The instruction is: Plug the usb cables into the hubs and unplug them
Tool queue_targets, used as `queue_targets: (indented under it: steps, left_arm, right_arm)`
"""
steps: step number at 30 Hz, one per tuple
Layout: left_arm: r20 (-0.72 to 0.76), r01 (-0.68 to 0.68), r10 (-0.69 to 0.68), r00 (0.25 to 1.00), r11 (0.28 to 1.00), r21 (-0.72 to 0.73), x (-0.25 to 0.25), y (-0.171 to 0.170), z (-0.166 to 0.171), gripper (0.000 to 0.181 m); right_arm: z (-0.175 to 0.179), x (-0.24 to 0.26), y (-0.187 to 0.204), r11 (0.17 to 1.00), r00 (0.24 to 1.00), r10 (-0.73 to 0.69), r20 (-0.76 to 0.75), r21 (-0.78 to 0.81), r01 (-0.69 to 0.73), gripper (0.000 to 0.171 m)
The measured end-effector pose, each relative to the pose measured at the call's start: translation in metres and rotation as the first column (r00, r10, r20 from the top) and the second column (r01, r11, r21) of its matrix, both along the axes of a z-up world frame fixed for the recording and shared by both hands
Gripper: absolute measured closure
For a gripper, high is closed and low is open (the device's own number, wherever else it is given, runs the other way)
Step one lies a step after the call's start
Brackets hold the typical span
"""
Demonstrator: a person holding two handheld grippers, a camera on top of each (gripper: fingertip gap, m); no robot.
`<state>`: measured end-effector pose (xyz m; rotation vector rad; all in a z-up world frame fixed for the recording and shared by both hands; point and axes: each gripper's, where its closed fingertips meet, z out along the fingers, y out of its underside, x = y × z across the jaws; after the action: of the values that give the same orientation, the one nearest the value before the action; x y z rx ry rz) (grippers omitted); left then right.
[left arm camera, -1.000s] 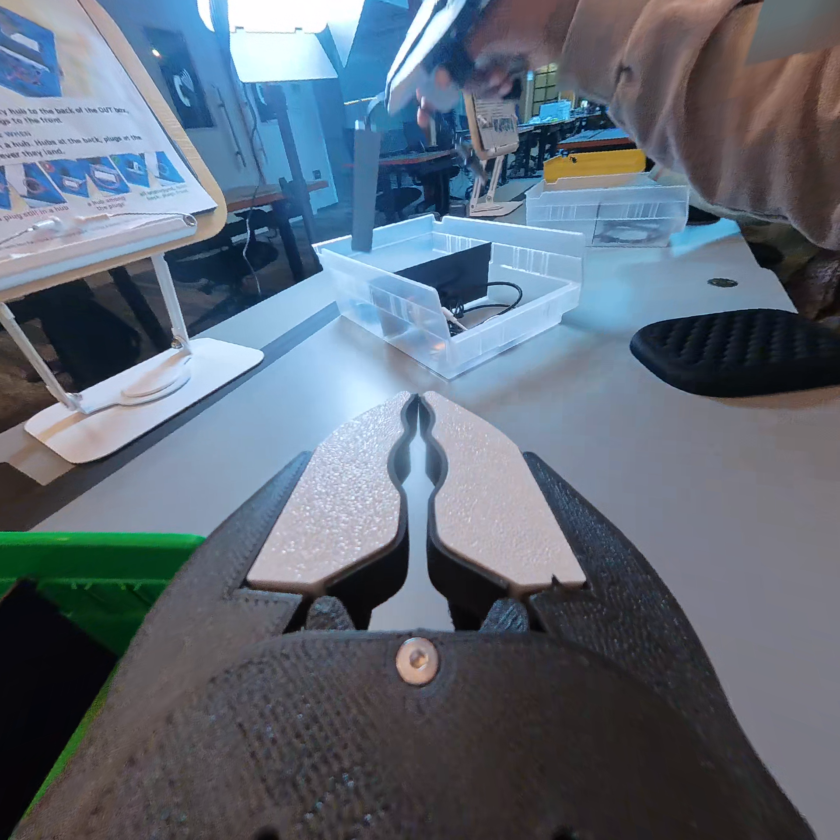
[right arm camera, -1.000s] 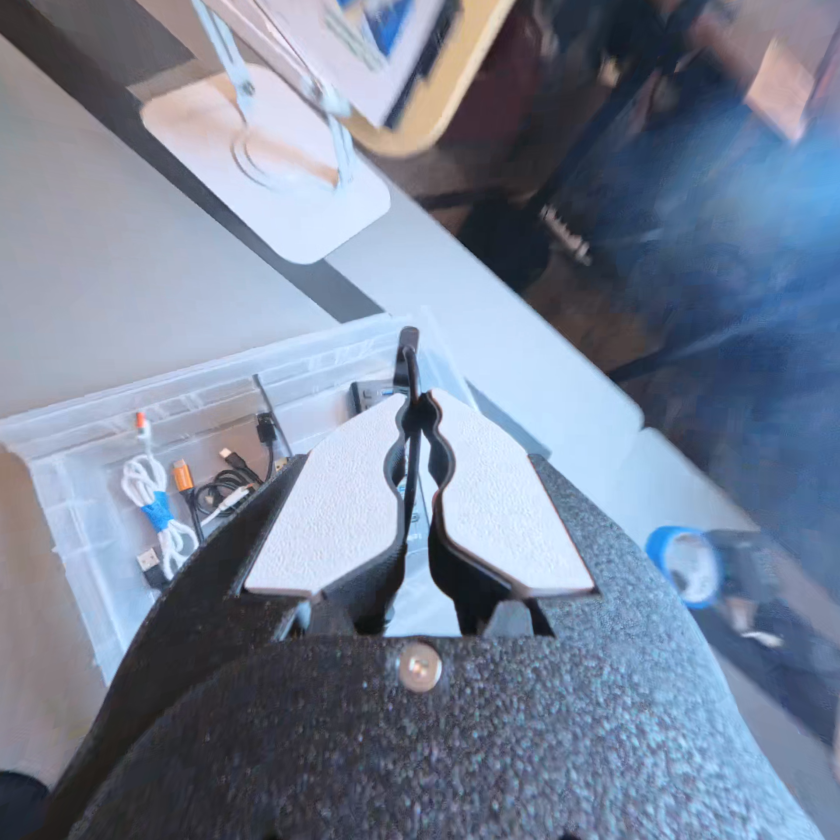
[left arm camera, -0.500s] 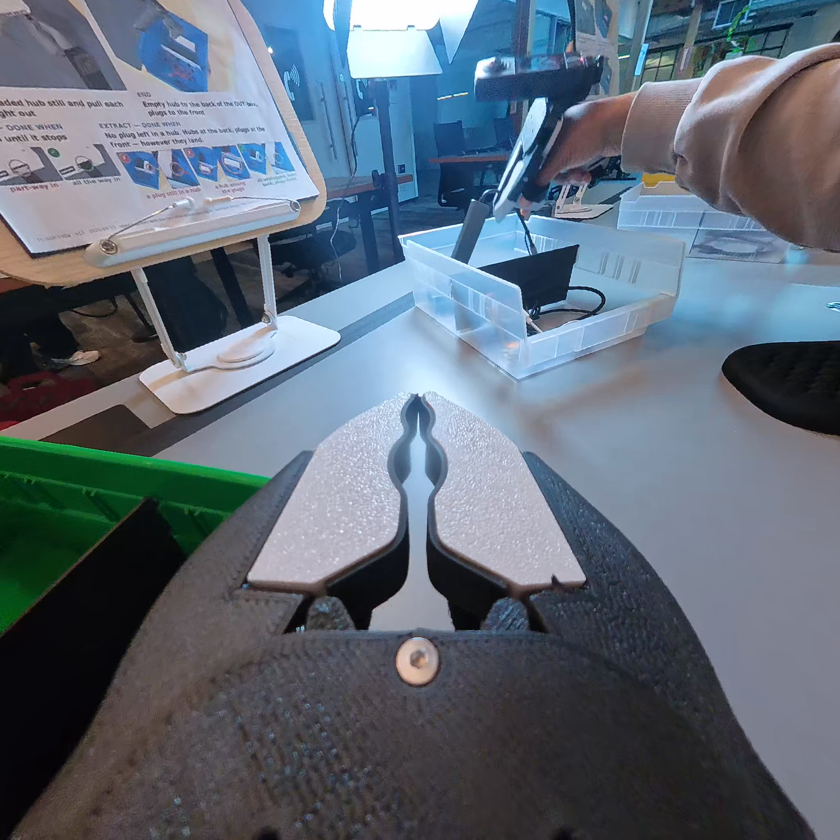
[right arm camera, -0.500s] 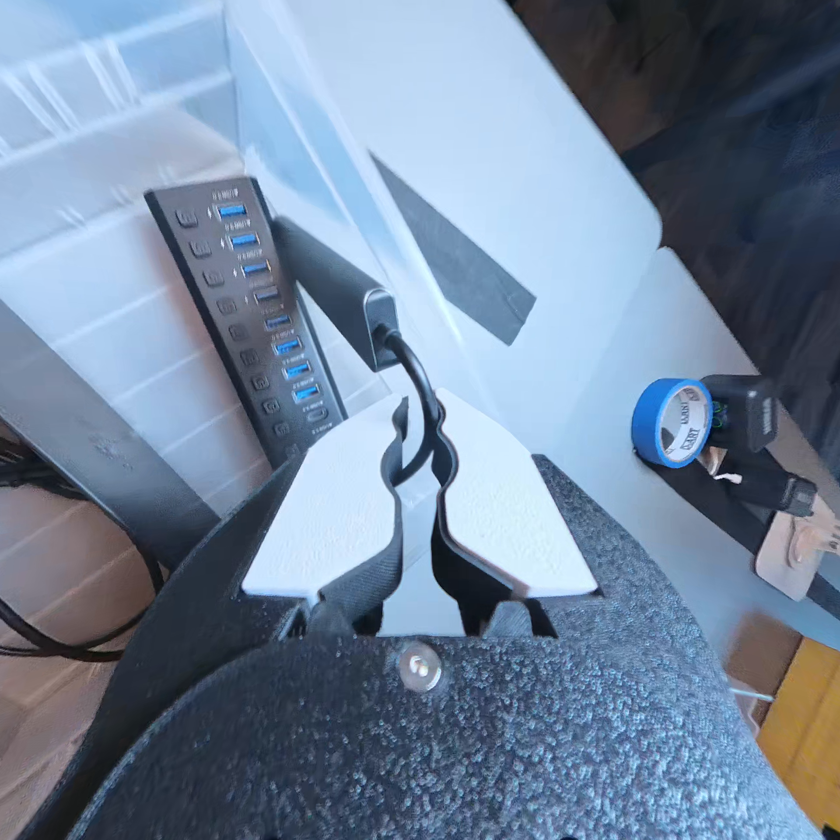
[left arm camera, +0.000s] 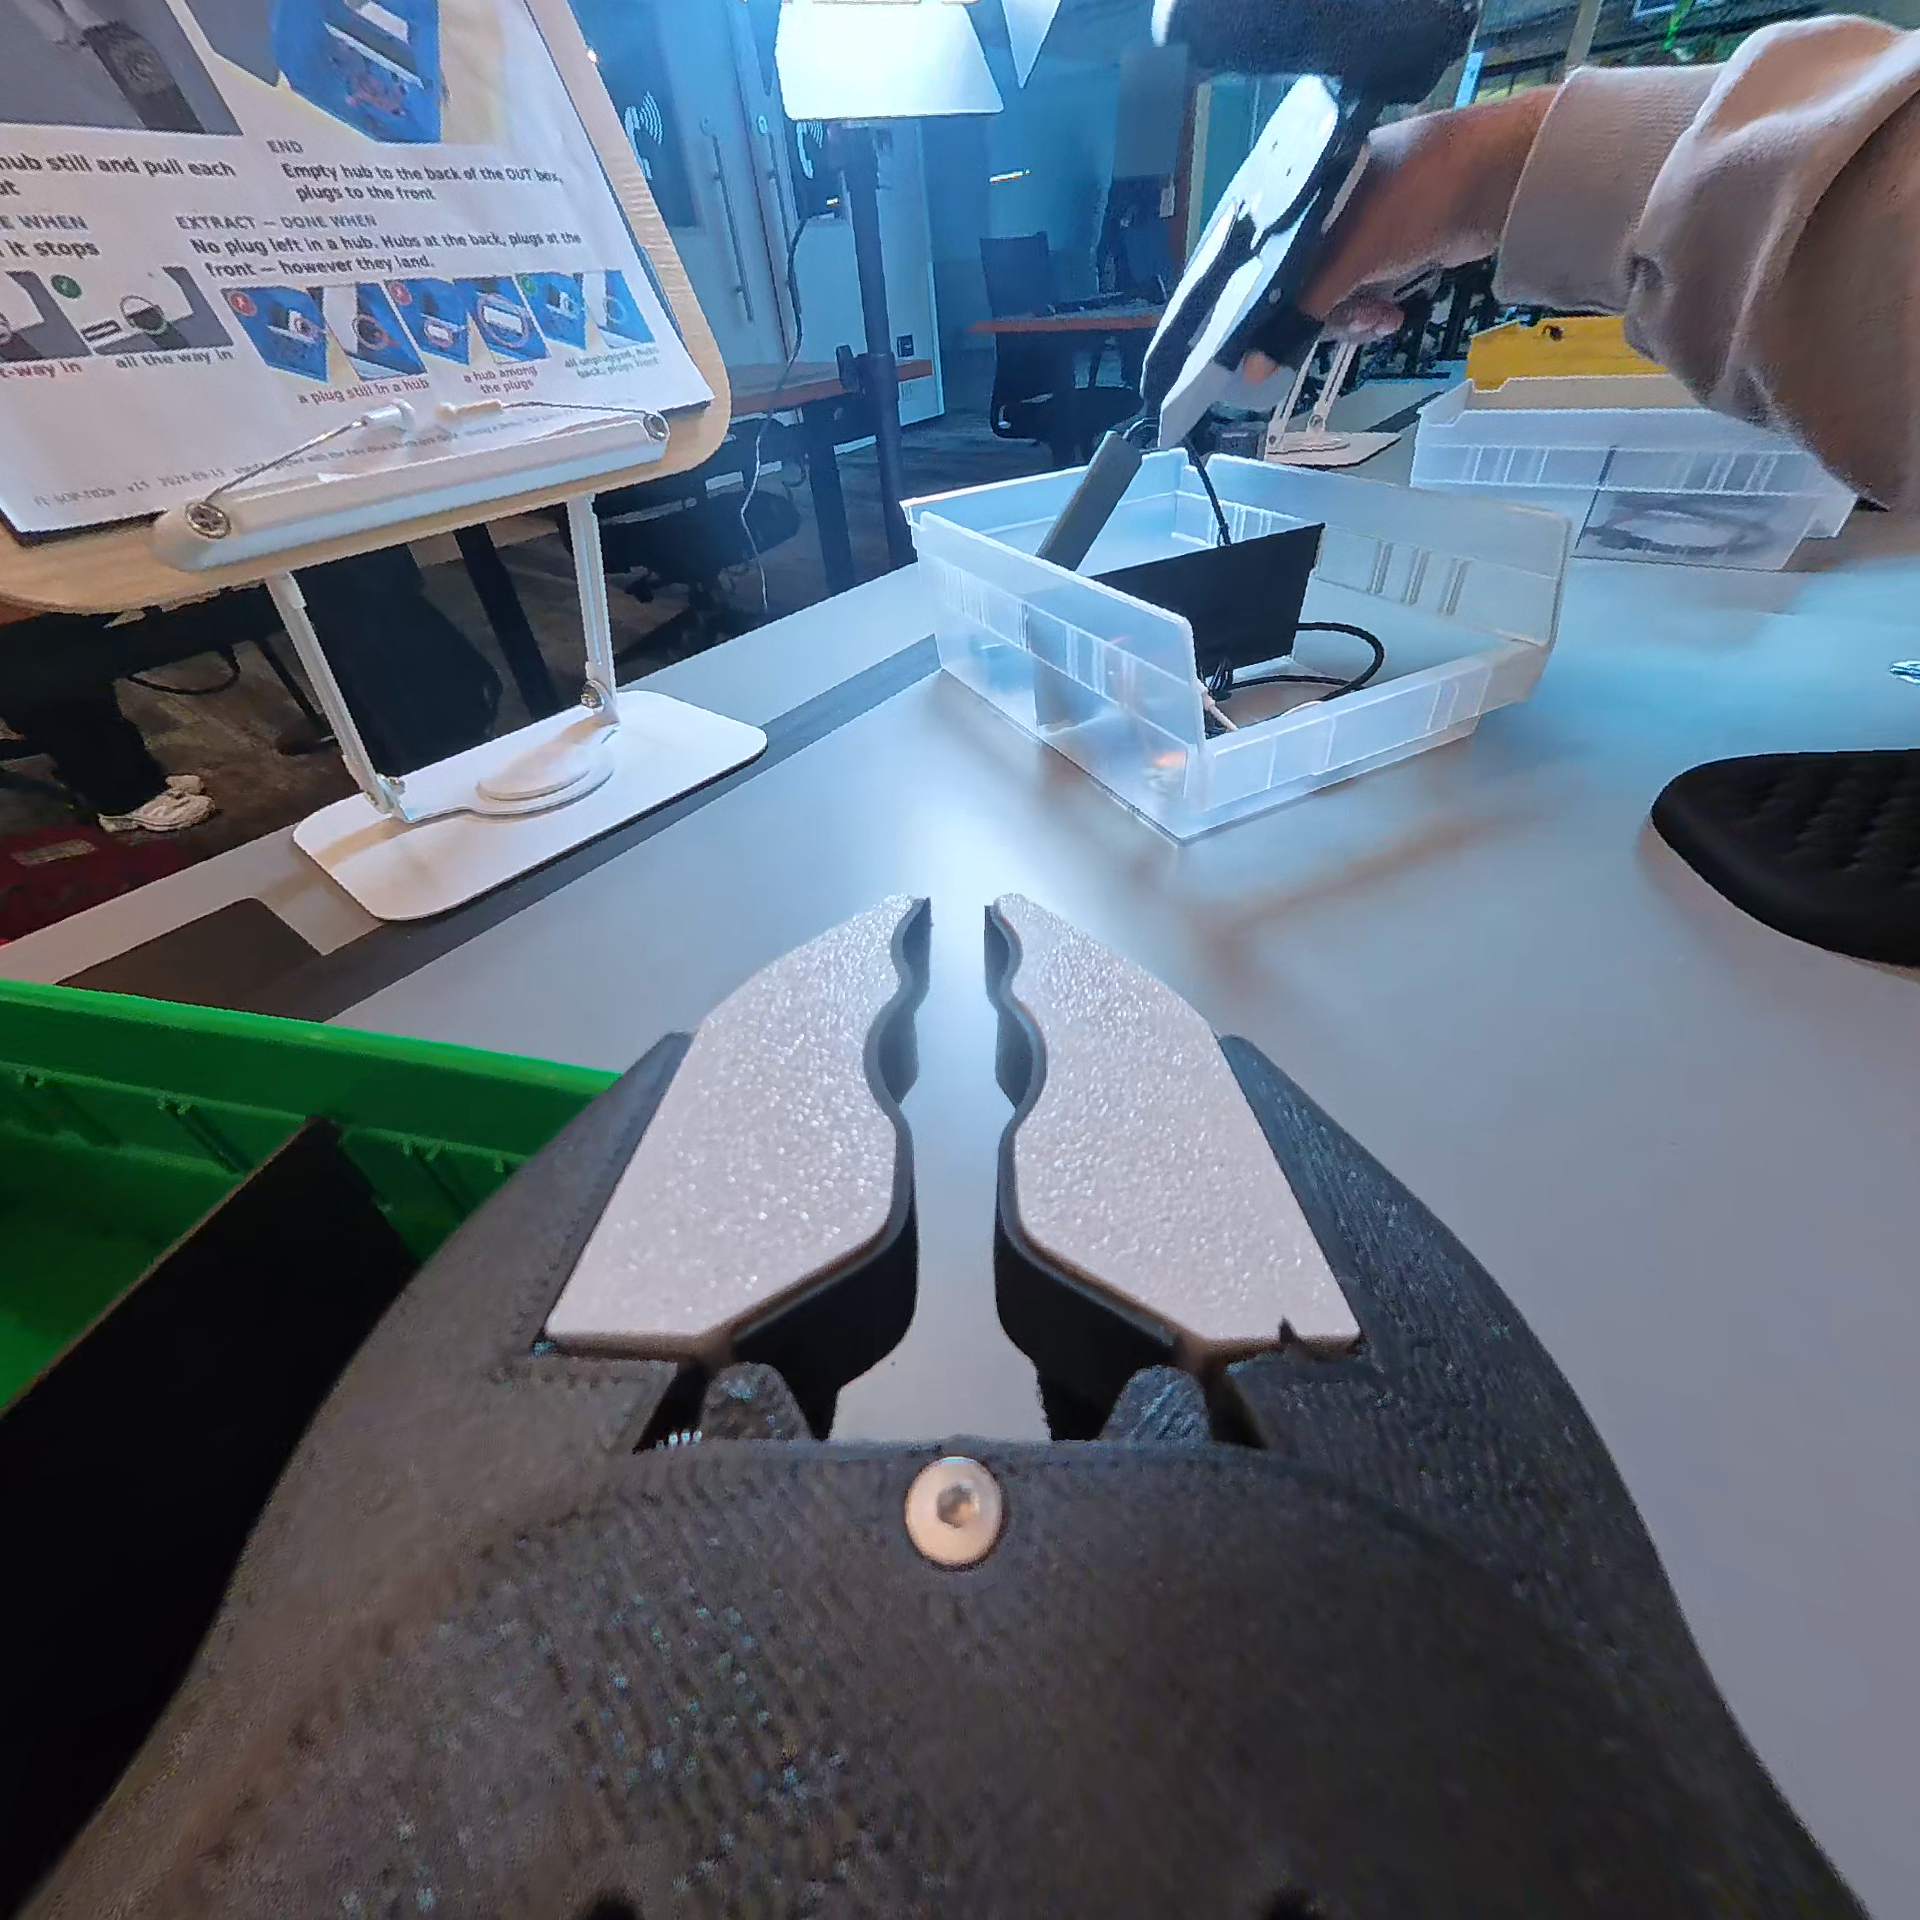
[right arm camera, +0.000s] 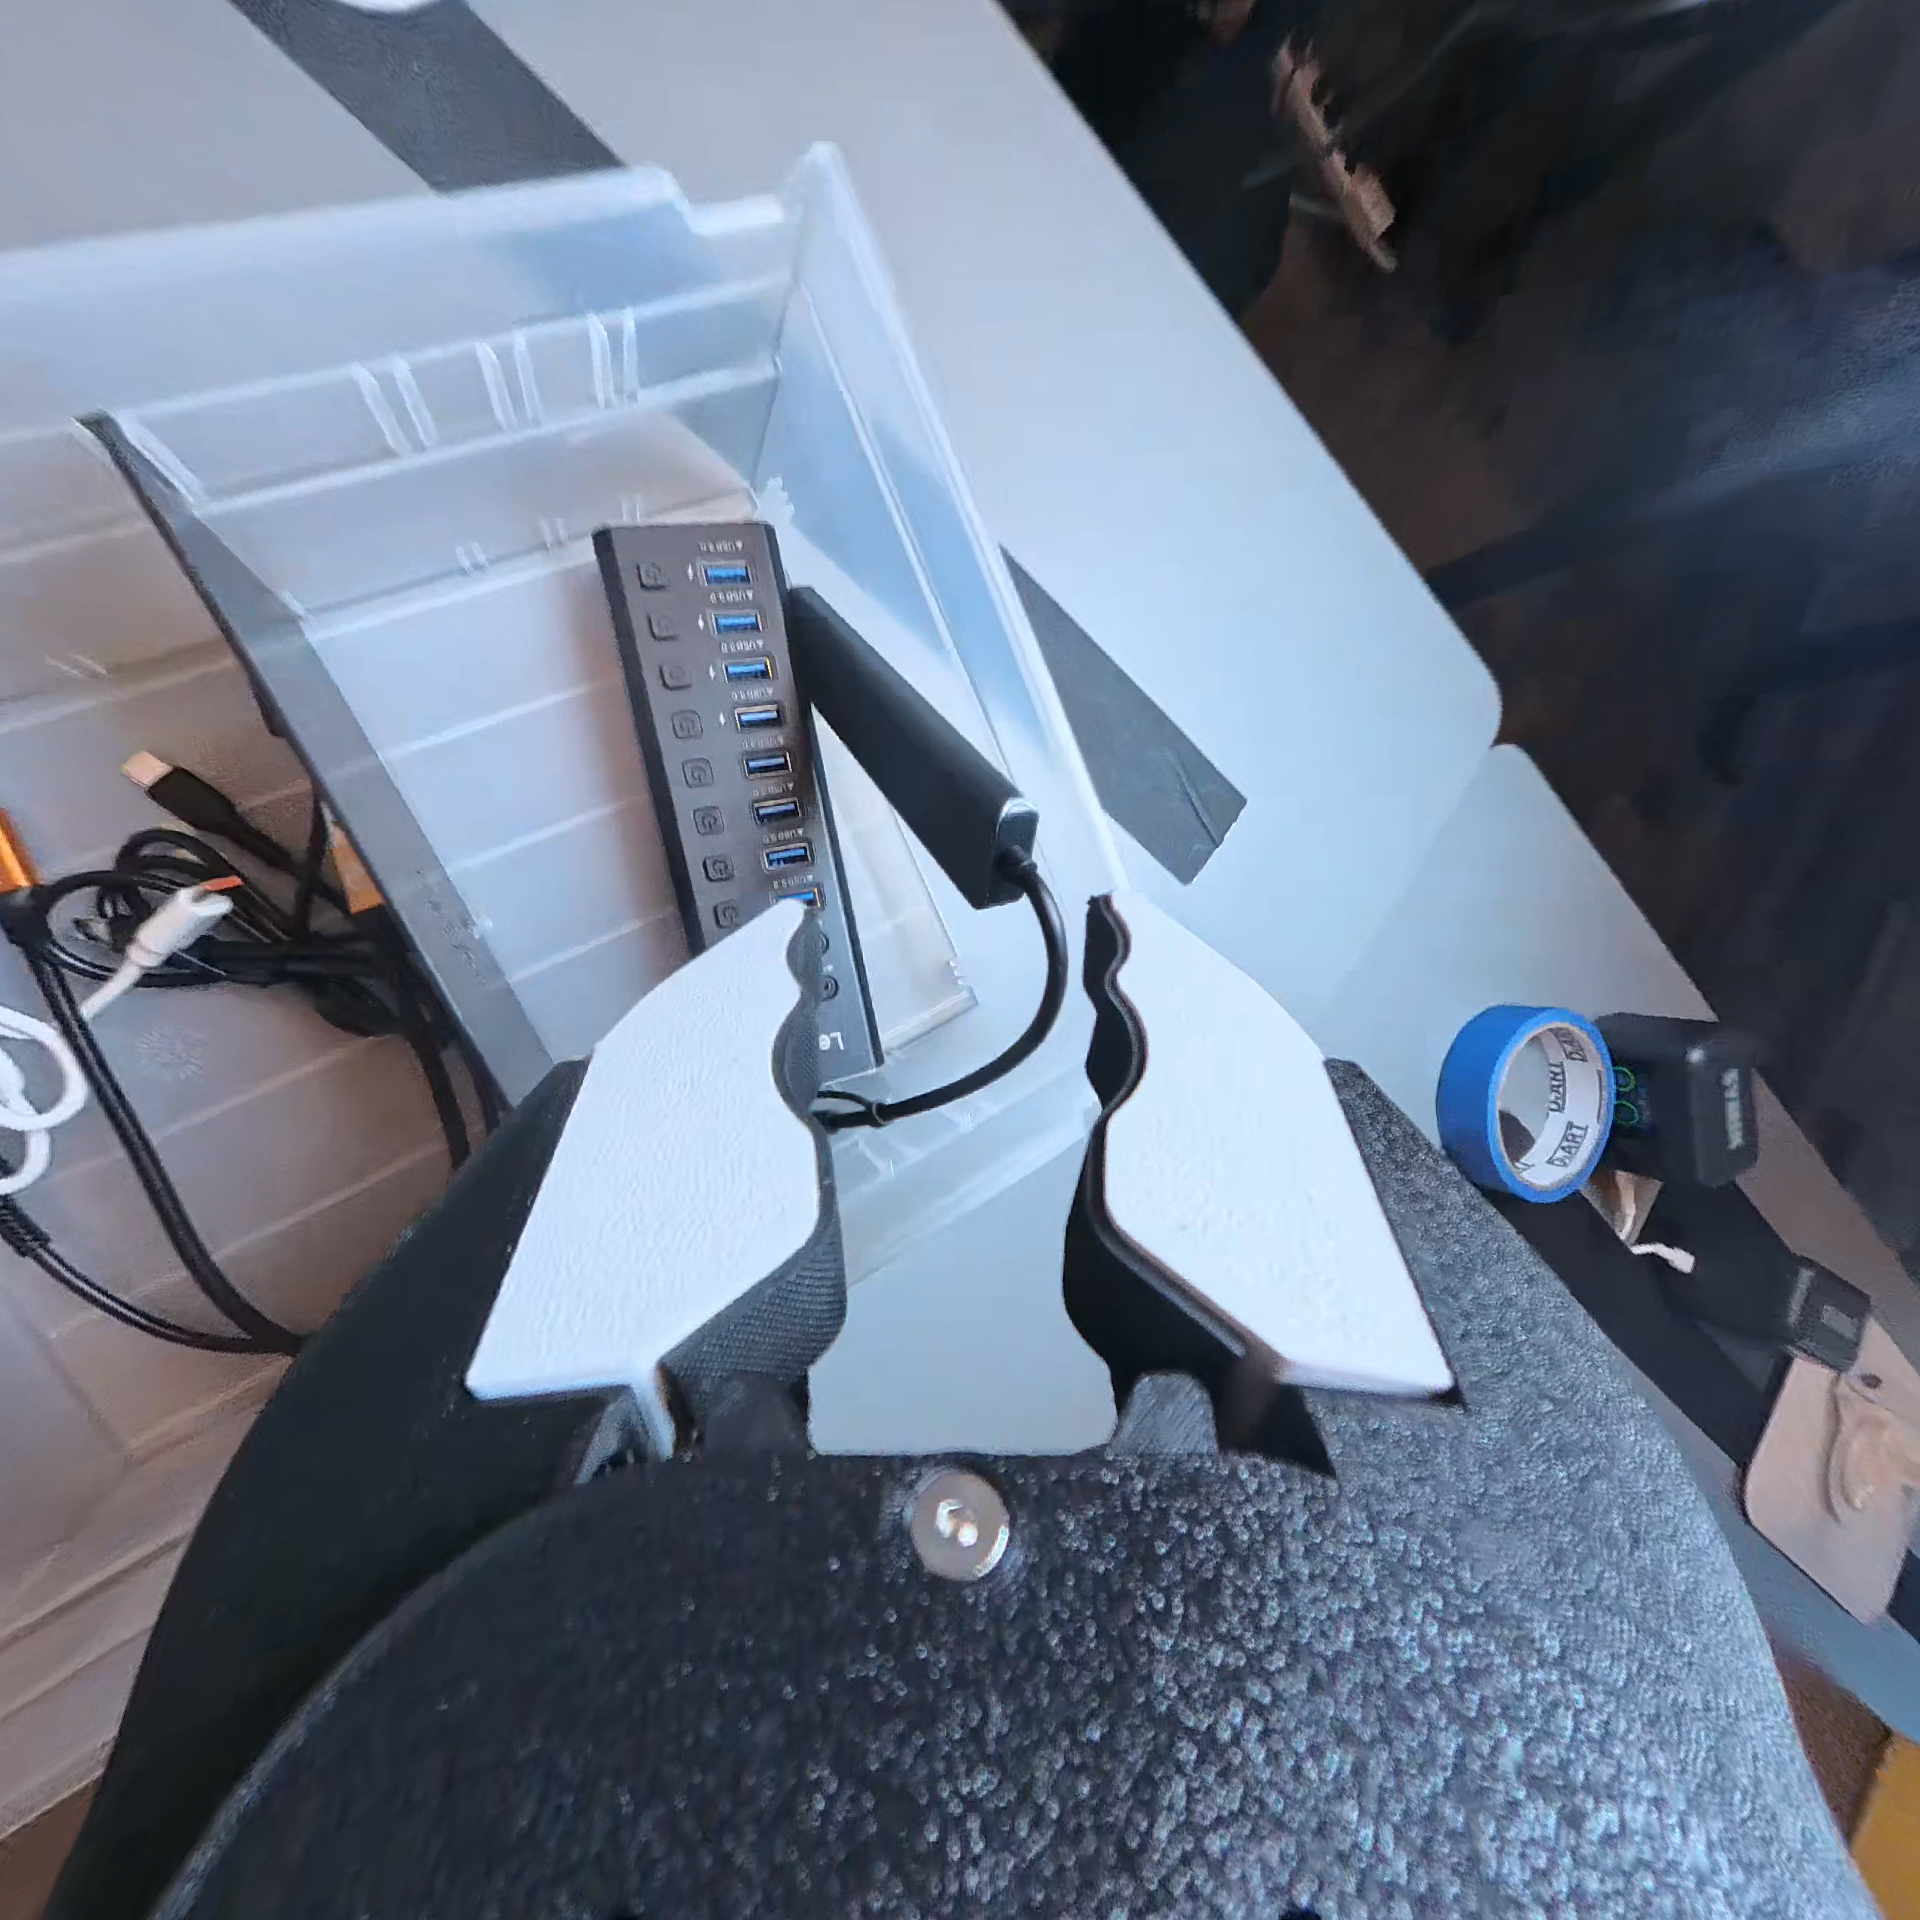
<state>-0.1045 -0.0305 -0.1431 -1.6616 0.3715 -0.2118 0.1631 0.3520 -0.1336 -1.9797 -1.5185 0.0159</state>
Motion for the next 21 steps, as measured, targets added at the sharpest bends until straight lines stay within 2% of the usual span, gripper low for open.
queue_targets:
  steps: [3, 5, 8, 11, 14, 16, 18, 21]
  left_arm:
    - [-0.002, -0.025, 0.025, 1.0, 1.0, 0.0, -0.004, 0.001, 0.0, 0.164]
    - [-0.009, -0.045, 0.045, 0.999, 0.999, 0.008, -0.009, 0.0, 0.003, 0.161]
    - [-0.028, -0.08, 0.08, 0.996, 0.997, 0.02, -0.018, -0.003, 0.006, 0.161]
    - [-0.079, -0.138, 0.141, 0.987, 0.99, 0.043, -0.036, -0.012, 0.015, 0.156]
    - [-0.142, -0.225, 0.231, 0.962, 0.973, 0.058, -0.068, -0.033, 0.031, 0.151]
    - [-0.194, -0.25, 0.243, 0.95, 0.968, -0.013, -0.085, -0.047, 0.028, 0.148]
    - [-0.286, -0.269, 0.215, 0.934, 0.949, -0.165, -0.098, -0.057, 0.004, 0.14]
    - [-0.423, -0.281, 0.114, 0.899, 0.89, -0.358, -0.103, -0.068, -0.038, 0.132]
  right_arm:
    - [0.027, -0.012, -0.013, 0.996, 0.99, 0.039, -0.136, 0.082, -0.027, 0.123]
    - [0.045, -0.026, -0.035, 0.99, 0.96, 0.094, -0.264, 0.127, -0.062, 0.123]
    - [0.059, -0.045, -0.091, 0.976, 0.888, 0.204, -0.412, 0.154, -0.153, 0.122]
    - [0.051, -0.05, -0.151, 0.953, 0.847, 0.298, -0.439, 0.176, -0.244, 0.121]
    - [0.02, -0.043, -0.2, 0.945, 0.872, 0.327, -0.364, 0.12, -0.304, 0.121]
    - [-0.006, -0.033, -0.221, 0.946, 0.915, 0.323, -0.242, 0.076, -0.315, 0.122]
    - [-0.029, -0.024, -0.232, 0.946, 0.942, 0.323, -0.095, 0.066, -0.318, 0.122]
    - [-0.061, -0.022, -0.24, 0.938, 0.935, 0.341, 0.092, 0.031, -0.345, 0.119]
